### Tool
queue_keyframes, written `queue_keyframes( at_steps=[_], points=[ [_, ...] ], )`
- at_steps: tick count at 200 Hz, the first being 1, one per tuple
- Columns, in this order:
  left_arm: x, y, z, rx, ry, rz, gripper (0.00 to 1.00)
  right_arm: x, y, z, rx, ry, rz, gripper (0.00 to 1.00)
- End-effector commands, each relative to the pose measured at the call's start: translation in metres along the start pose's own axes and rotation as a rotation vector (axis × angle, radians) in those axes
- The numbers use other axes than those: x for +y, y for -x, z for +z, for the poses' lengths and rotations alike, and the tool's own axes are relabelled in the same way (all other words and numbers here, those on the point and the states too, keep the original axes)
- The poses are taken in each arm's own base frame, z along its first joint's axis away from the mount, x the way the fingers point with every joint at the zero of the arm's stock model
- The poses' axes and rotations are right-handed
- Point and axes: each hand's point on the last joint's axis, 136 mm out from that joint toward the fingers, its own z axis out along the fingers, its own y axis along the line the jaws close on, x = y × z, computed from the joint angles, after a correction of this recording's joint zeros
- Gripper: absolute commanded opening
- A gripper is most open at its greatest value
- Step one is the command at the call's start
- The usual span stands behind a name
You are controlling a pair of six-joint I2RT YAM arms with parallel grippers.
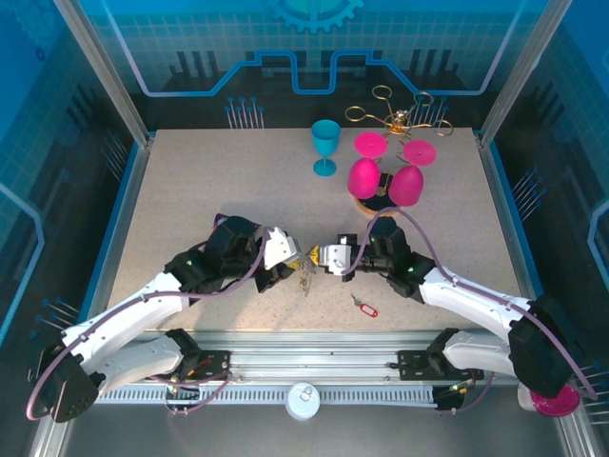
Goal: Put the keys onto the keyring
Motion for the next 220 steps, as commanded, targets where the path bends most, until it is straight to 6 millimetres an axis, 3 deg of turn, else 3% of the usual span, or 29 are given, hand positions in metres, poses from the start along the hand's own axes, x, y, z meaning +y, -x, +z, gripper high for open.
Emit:
queue_keyframes(
  at_steps=[1, 76, 133, 220],
  points=[
    [-0.005, 0.013, -0.003, -0.036, -0.044, -0.023, 0.0, -0.006, 0.014, 0.004, -0.024, -0.033, -0.073, 0.0],
    [0.001, 0.009, -0.002, -0.016, -0.018, -0.046, 0.0, -0.002, 0.02, 0.008, -0.027, -0.036, -0.116, 0.0],
    [0.005, 0.001, -0.022, 0.038, 0.006, 0.015, 0.0, -0.001, 0.015, 0.007, -0.007, -0.048, -0.124, 0.0],
    [0.013, 0.011, -0.007, -0.002, 0.007, 0.09, 0.0, 0.001, 0.021, 0.008, -0.031, -0.025, -0.115, 0.0]
  ],
)
